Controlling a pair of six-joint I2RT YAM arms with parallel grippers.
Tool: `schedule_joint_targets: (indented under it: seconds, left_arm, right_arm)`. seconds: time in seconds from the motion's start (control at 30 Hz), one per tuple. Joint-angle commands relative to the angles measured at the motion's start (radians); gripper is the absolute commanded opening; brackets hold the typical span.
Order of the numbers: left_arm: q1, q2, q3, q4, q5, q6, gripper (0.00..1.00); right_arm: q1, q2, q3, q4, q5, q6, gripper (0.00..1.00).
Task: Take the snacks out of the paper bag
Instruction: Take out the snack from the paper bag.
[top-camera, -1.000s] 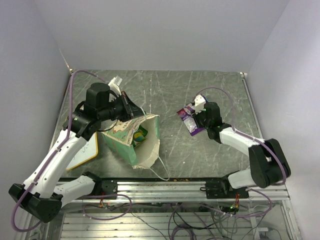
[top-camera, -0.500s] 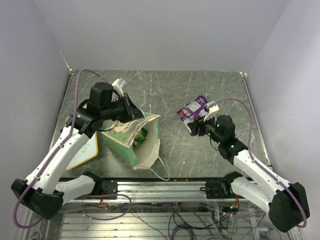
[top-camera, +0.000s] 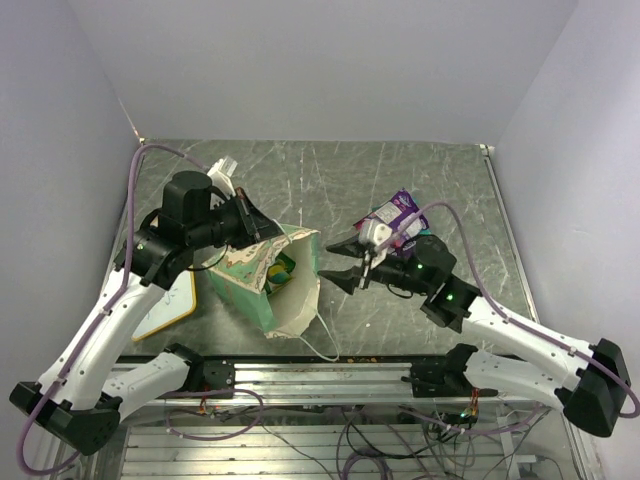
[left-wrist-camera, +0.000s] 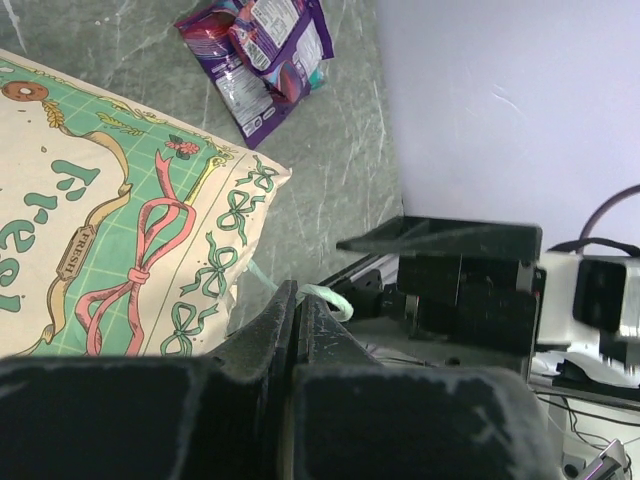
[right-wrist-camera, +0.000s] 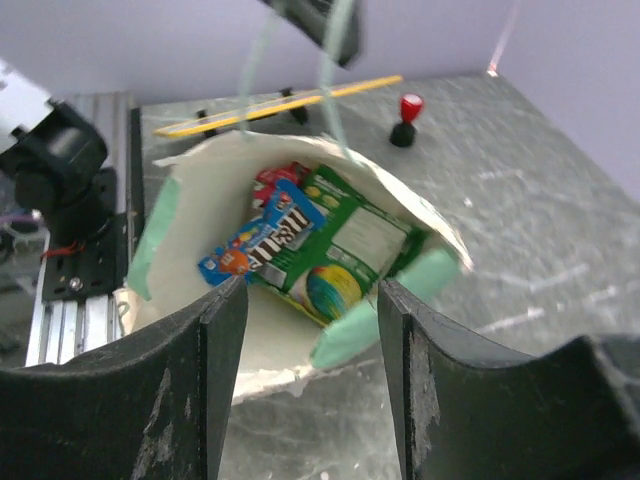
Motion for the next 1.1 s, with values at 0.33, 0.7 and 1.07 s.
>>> schedule_joint_targets:
  seconds: [0.33, 0.7, 1.07]
  left_arm:
    - [0.003, -0.006, 0.034, -0.025, -0.001, 0.019, 0.07]
    - [0.003, -0.032, 0.007, -0.007, 0.010, -0.019, 0.07]
    - [0.003, -0.016, -0.001, 0.000, 0.030, -0.019, 0.07]
  right_arm:
    - [0.226, 0.332, 0.231, -0.247, 0.054, -0.689, 0.56]
    - [0.281, 0.536, 0.238, -0.136, 0.118, -0.785, 0.59]
    - [0.284, 0.712, 0.302, -0.057, 0.196, -0.905, 0.62]
